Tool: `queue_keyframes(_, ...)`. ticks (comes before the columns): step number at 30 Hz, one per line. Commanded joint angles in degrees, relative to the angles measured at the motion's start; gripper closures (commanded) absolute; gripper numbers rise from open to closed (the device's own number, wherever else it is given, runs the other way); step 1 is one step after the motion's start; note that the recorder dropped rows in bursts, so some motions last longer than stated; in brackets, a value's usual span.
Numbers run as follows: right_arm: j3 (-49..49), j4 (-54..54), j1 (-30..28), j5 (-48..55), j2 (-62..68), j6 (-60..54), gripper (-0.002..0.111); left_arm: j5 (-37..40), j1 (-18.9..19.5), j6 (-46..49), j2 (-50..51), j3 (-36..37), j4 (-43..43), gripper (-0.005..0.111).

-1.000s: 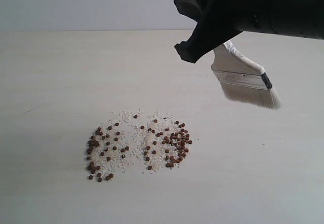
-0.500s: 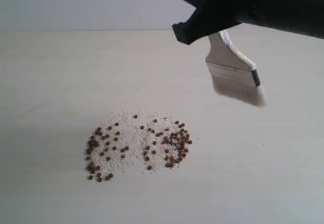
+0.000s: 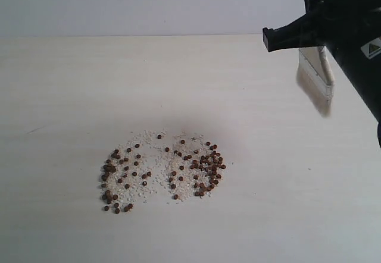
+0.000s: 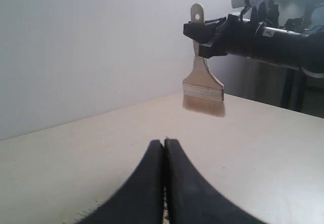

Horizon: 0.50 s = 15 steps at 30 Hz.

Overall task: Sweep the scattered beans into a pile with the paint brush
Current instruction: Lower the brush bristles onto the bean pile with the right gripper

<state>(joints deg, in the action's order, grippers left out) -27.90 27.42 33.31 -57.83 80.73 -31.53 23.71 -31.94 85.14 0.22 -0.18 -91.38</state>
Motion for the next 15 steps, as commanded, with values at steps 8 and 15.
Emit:
queue_keyframes(8, 0.8, -8.8, 10.2, -10.6, 8.6, 41.1, 0.108, -0.1, 0.0, 0.1, -0.2, 0.2, 0.0, 0.107)
queue_keyframes(15, -6.4, -6.4, 19.5, -12.1, 20.1, 52.2, 0.108, -0.1, 0.0, 0.1, -0.2, 0.2, 0.0, 0.107)
